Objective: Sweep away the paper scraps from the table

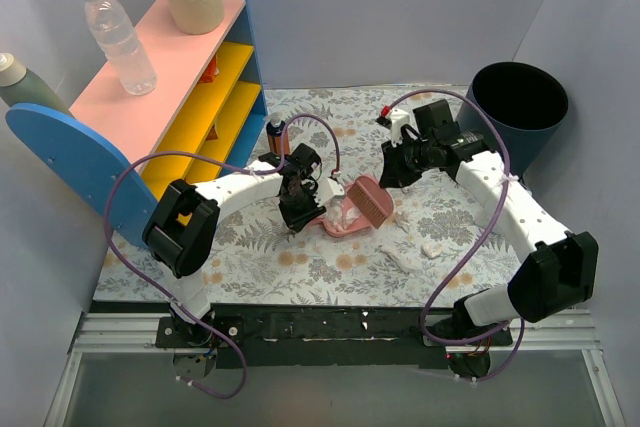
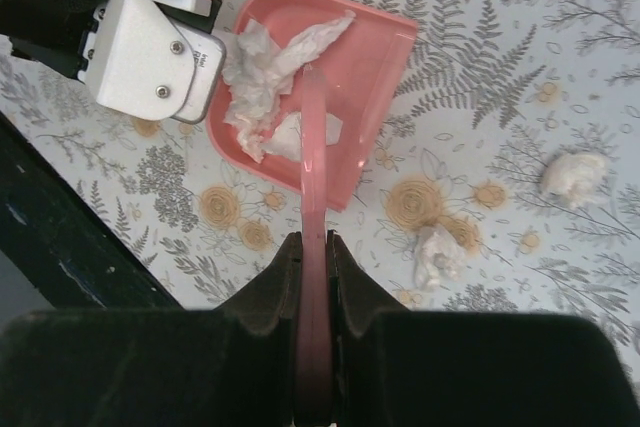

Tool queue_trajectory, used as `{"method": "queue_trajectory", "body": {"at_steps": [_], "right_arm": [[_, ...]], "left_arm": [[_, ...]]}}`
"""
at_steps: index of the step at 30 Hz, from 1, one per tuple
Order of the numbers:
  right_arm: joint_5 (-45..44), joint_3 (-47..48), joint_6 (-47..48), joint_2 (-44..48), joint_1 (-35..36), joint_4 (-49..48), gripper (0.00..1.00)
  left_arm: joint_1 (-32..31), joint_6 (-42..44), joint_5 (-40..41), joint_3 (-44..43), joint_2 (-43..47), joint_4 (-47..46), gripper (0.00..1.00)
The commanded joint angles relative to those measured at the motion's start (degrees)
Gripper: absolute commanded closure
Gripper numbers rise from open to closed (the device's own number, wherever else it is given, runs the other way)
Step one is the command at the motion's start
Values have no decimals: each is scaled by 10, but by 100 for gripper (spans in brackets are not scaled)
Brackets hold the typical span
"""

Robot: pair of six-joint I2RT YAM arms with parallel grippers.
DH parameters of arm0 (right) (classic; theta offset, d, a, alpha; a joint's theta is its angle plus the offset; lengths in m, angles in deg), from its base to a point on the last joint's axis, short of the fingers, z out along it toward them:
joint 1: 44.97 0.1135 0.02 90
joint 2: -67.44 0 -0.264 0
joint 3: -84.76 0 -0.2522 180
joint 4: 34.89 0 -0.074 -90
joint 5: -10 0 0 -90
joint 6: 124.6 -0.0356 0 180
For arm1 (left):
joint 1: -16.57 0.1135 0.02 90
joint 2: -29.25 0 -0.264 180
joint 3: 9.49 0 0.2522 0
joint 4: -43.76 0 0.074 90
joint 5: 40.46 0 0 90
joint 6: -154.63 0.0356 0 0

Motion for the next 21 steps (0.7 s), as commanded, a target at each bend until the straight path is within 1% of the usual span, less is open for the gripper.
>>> {"method": "queue_trajectory", "body": {"at_steps": [1, 3, 7, 9, 10, 12, 13, 14, 15, 16, 17, 19, 21], "right_arm": [[-56, 57, 52, 10, -2, 56, 99], [-57, 57, 53, 18, -8, 53, 99], [-88, 50, 55, 27, -11, 42, 99], [-79, 56, 39, 33, -16, 31, 99], [-62, 60, 30, 35, -26, 27, 99], [-2, 74, 5, 31, -34, 13, 99], [24, 74, -25, 28, -45, 3, 99], [73, 74, -40, 24, -48, -4, 99], [98, 68, -49, 9, -51, -13, 99], [128, 62, -89, 2, -58, -22, 99], [189, 58, -104, -4, -62, -30, 99], [246, 59, -145, -25, -69, -56, 99], [261, 65, -161, -47, -69, -66, 99]], "left_arm": [[-3, -3, 6, -17, 12, -14, 100], [-3, -3, 7, -16, 12, -13, 100], [-3, -14, 5, -25, 7, -14, 100], [-4, -21, 0, -38, 0, -14, 100], [-4, -24, 0, -40, -1, -15, 100], [-4, -24, 2, -39, -1, -19, 100], [-4, -24, 4, -38, -1, -21, 100], [-4, -24, 6, -37, 1, -22, 100], [-4, -24, 6, -35, 2, -22, 100], [-4, -24, 7, -35, 4, -21, 100], [-4, -24, 7, -35, 4, -17, 100], [-4, -22, 8, -33, 8, -15, 100], [-4, -23, 8, -31, 14, -16, 100]]}}
